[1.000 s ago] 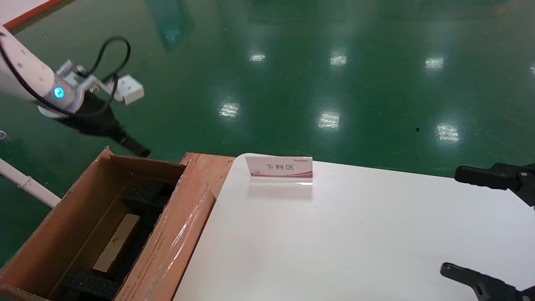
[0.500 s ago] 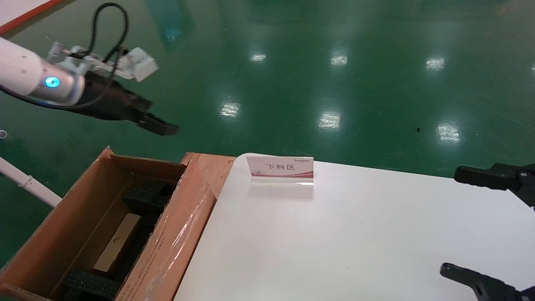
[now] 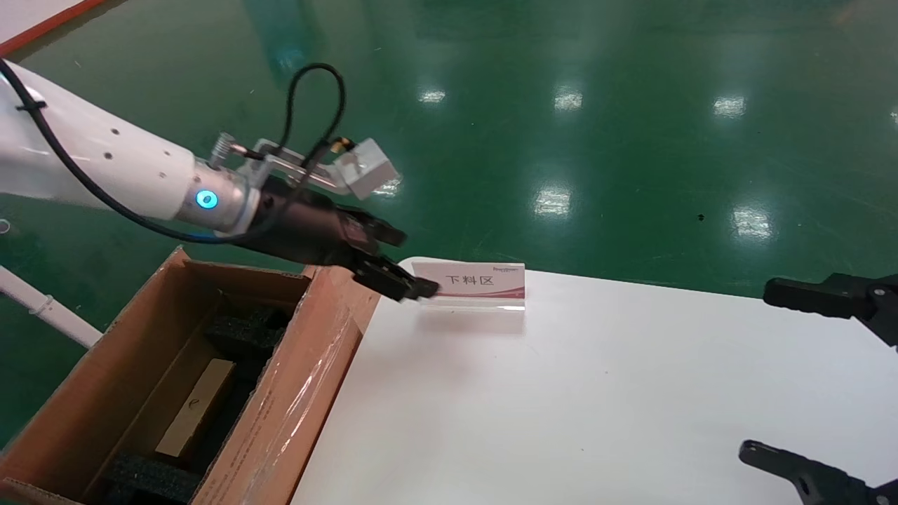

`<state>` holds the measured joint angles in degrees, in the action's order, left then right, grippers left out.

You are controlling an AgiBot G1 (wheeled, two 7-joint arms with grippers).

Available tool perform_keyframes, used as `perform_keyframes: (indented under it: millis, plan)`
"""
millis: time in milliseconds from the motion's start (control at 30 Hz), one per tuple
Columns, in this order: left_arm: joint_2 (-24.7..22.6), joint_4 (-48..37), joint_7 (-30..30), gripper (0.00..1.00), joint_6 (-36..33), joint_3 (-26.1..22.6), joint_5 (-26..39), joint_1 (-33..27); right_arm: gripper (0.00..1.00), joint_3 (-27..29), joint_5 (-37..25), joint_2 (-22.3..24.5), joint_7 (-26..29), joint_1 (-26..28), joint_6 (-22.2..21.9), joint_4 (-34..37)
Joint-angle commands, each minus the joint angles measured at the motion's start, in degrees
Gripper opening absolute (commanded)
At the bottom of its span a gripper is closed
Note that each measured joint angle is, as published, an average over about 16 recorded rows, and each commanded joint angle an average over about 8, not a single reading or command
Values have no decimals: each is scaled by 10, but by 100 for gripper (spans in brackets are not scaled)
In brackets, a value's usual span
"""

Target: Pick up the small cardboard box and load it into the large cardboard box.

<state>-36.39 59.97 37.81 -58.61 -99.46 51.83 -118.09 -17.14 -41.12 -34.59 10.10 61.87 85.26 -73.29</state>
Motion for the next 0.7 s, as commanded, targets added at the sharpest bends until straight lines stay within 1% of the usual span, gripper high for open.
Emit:
perform_keyframes:
  millis: [33, 700]
  plan:
    - [1, 7, -13, 100, -13, 40, -5, 27, 100, 0, 0, 0, 0, 0, 0, 0]
    - [7, 72, -143, 100, -144, 443, -53, 300, 100, 4, -2, -1, 2, -1, 1, -1]
